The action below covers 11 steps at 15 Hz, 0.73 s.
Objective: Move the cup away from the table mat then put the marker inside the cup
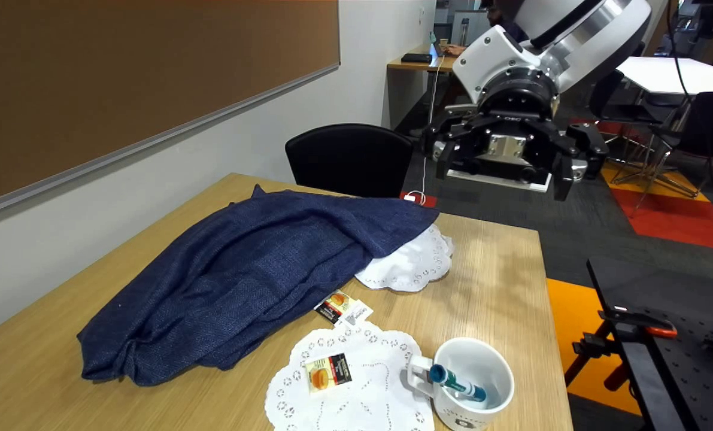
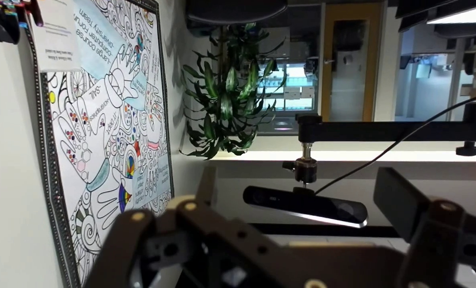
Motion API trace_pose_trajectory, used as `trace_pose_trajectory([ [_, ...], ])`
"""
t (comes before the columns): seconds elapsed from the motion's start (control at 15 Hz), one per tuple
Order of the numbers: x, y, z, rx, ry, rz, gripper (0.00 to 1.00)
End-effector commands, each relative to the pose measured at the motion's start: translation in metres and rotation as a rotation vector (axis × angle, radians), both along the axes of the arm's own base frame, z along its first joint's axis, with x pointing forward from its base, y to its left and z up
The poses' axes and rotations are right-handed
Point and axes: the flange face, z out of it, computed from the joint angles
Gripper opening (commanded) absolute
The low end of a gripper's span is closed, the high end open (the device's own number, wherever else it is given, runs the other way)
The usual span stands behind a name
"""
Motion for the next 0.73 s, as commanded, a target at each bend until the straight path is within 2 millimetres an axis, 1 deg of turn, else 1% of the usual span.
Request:
trace_pose_trajectory([
  [0.0,-0.012,0.011,0.017,0.034,0.016,0.015,1.0],
  [0.07,-0.015,0.016,0.016,0.062,0.03,0.048,1.0],
  [0.13,-0.006,0.008,0.008,0.024,0.009,0.024,1.0],
  [0.27,-0.009,0.013,0.008,0.044,0.015,0.041,1.0],
  [0.67,-0.011,0.014,0.006,0.047,0.021,0.043,1.0],
])
